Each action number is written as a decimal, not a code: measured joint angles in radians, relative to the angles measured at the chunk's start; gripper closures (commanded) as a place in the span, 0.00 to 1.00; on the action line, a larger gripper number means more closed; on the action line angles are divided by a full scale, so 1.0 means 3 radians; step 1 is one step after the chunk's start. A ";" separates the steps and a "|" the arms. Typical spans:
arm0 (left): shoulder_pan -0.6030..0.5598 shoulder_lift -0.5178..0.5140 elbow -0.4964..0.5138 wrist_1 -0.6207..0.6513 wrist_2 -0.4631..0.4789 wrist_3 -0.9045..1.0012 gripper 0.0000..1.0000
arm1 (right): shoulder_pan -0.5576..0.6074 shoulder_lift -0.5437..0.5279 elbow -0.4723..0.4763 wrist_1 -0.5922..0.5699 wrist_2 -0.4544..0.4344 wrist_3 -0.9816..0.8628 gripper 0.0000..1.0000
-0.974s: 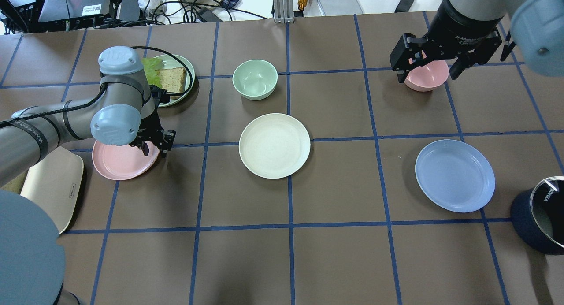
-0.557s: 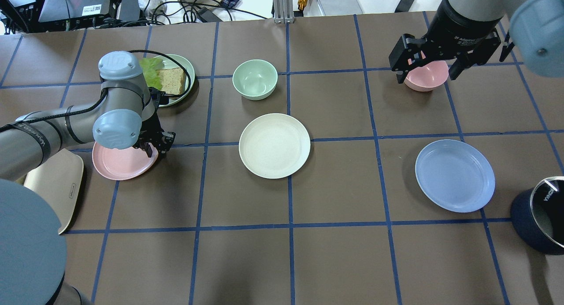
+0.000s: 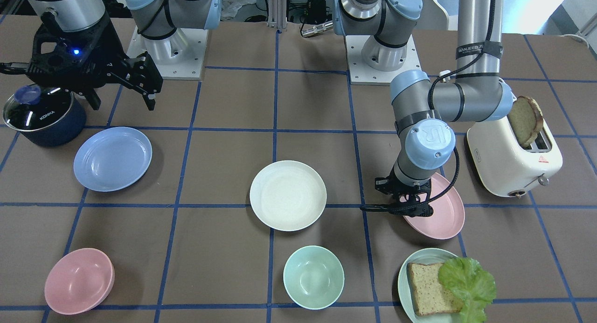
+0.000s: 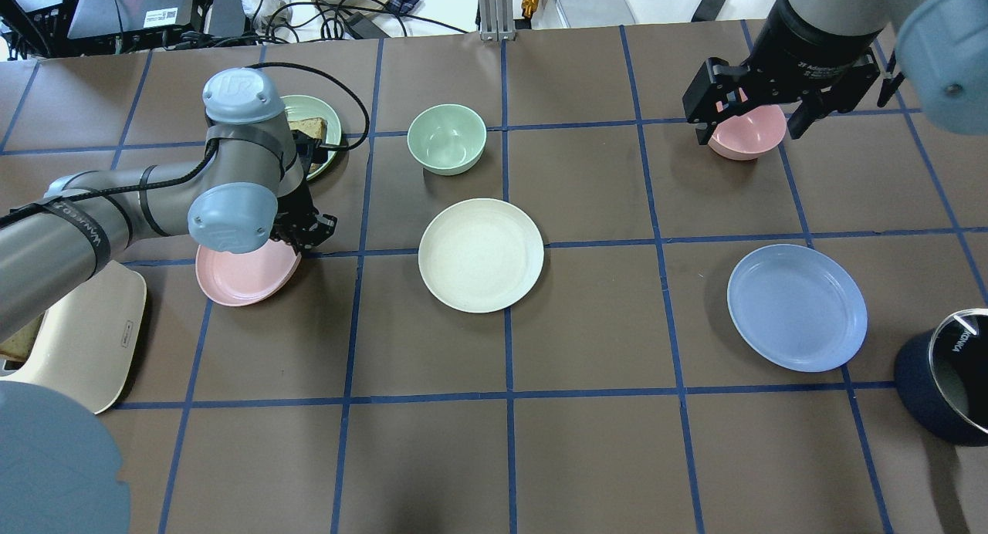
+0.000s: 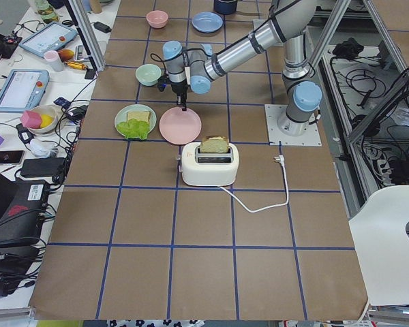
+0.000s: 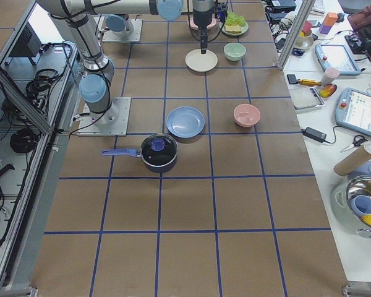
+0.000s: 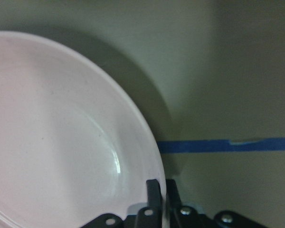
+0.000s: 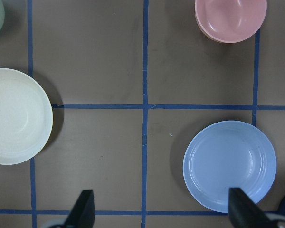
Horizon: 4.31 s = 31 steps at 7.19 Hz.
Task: Stack three plates with pink and blue
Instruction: 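Carry the pink plate with the left gripper onto the cream plate, then release the pink plate with the left gripper while the right reaches the blue plate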
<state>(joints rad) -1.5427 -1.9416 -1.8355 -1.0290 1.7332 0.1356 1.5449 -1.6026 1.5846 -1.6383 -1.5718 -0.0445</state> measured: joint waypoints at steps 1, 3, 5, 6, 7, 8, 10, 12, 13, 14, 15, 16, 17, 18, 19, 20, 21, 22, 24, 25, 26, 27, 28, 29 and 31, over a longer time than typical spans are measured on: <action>-0.0191 -0.0010 0.0187 -0.0168 0.0007 -0.0172 1.00 | 0.0000 -0.0001 -0.0002 0.0000 0.0000 0.0000 0.00; -0.0634 -0.0078 0.0515 -0.0396 -0.0005 -0.0596 1.00 | -0.0003 -0.0001 -0.0004 0.0000 -0.0004 0.0001 0.00; -0.1105 -0.0147 0.0732 -0.0432 -0.0093 -0.0989 1.00 | -0.0004 0.0001 -0.0005 0.0000 -0.0017 -0.0002 0.00; -0.1336 -0.0168 0.0823 -0.0439 -0.0121 -0.1152 1.00 | -0.0005 0.0002 -0.0005 0.0000 -0.0025 -0.0004 0.00; -0.1498 -0.0214 0.0883 -0.0432 -0.0146 -0.1275 1.00 | -0.0005 0.0005 -0.0005 0.0000 -0.0029 -0.0005 0.00; -0.1599 -0.0286 0.0917 -0.0411 -0.0154 -0.1336 1.00 | -0.0007 0.0006 -0.0005 0.0000 -0.0034 -0.0005 0.00; -0.1775 -0.0441 0.0975 -0.0324 -0.0158 -0.1433 1.00 | -0.0017 0.0007 -0.0005 0.0000 -0.0037 -0.0012 0.00; -0.1895 -0.0530 0.1011 -0.0276 -0.0135 -0.1536 0.23 | -0.0020 0.0008 -0.0005 0.0000 -0.0034 -0.0015 0.00; -0.1912 -0.0559 0.1013 -0.0267 -0.0127 -0.1551 0.00 | -0.0021 0.0009 -0.0005 0.0000 -0.0034 -0.0015 0.00; -0.1908 -0.0580 0.1018 -0.0253 -0.0127 -0.1555 0.00 | -0.0021 0.0009 -0.0005 0.0000 -0.0036 -0.0015 0.00; -0.1883 -0.0589 0.1032 -0.0186 -0.0139 -0.1541 0.00 | -0.0023 0.0009 -0.0005 0.0000 -0.0037 -0.0015 0.00; -0.1814 -0.0555 0.1043 -0.0092 -0.0153 -0.1531 0.00 | -0.0024 0.0009 -0.0005 0.0000 -0.0037 -0.0015 0.00; -0.1669 -0.0471 0.1053 -0.0047 -0.0161 -0.1526 0.00 | -0.0029 0.0010 -0.0005 -0.0002 -0.0033 -0.0016 0.00; -0.1474 -0.0372 0.1062 -0.0041 -0.0217 -0.1503 0.00 | -0.0043 0.0015 -0.0005 -0.0008 -0.0027 -0.0019 0.00; -0.1282 -0.0265 0.1078 -0.0077 -0.0375 -0.1454 0.00 | -0.0104 0.0021 -0.0004 -0.0010 -0.0020 -0.0025 0.00; -0.1106 -0.0137 0.1099 -0.0160 -0.0554 -0.1374 0.00 | -0.0260 0.0026 0.0002 0.0001 -0.0005 -0.0091 0.00; -0.0929 0.0003 0.1120 -0.0272 -0.0632 -0.1267 0.00 | -0.0475 0.0036 0.0029 0.0030 0.0004 -0.0219 0.00; -0.0755 0.0162 0.1151 -0.0469 -0.0657 -0.1176 0.00 | -0.0700 0.0074 0.0125 0.0055 0.0002 -0.0331 0.00; -0.0585 0.0533 0.1293 -0.1189 -0.0667 -0.1110 0.00 | -0.1098 0.0179 0.0587 -0.0245 0.0002 -0.0745 0.00; -0.0539 0.0703 0.1349 -0.1530 -0.0658 -0.1103 0.00 | -0.1290 0.0214 0.0896 -0.0568 -0.0010 -0.0946 0.00; -0.0499 0.0807 0.1361 -0.1722 -0.0644 -0.1099 0.00 | -0.1472 0.0237 0.1192 -0.0881 -0.0016 -0.1103 0.00; -0.0477 0.0869 0.1323 -0.1796 -0.0635 -0.1087 0.00 | -0.1624 0.0279 0.1425 -0.1178 -0.0018 -0.1269 0.00; -0.0448 0.0920 0.1245 -0.1811 -0.0628 -0.1019 0.00 | -0.1720 0.0364 0.1577 -0.1418 -0.0020 -0.1424 0.00; -0.0415 0.0969 0.1182 -0.1805 -0.0622 -0.0908 0.00 | -0.1795 0.0496 0.1653 -0.1573 -0.0022 -0.1559 0.00; -0.0383 0.1028 0.1139 -0.1812 -0.0622 -0.0810 0.00 | -0.1879 0.0653 0.1689 -0.1660 -0.0022 -0.1684 0.03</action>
<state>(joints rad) -1.6576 -1.6332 -1.4937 -1.5726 1.5467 -0.1073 0.9811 -1.4066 2.0915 -2.1362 -1.5784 -0.5498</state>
